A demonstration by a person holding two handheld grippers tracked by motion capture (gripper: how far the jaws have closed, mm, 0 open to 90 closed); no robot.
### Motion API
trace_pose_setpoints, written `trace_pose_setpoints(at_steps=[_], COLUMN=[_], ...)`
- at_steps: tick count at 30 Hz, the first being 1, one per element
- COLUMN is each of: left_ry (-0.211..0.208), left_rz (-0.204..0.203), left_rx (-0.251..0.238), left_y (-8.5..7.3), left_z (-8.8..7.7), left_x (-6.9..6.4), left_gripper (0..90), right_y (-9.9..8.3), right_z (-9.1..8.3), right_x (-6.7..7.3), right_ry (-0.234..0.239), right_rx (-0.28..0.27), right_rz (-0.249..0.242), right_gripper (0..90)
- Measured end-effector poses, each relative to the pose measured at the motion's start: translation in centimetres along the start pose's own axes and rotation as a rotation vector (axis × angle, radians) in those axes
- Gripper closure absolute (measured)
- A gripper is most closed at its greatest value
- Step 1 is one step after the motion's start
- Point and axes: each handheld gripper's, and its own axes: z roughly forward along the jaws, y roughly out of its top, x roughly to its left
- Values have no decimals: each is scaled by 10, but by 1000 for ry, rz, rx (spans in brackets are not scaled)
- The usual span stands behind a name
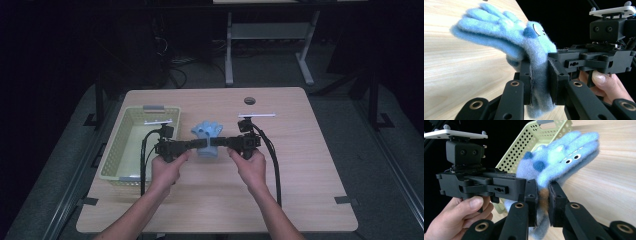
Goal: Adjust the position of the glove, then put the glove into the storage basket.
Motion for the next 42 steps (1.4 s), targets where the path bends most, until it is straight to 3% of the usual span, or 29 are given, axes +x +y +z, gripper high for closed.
trace_pose_setpoints(at_steps=[14,34,42], left_ry=[22,16,24], left_rz=[21,-7,-16], left_rx=[-25,-56,-70], left_y=[10,15,15], left_z=[-30,-56,-72], left_x=[6,19,27], left_gripper=[748,749,749], right_y=[13,21,25], right_z=[22,45,61], right_x=[19,34,43], right_ry=[25,43,53], right_rx=[15,30,37], right_rz=[-29,-44,-54], right_gripper=[794,794,794])
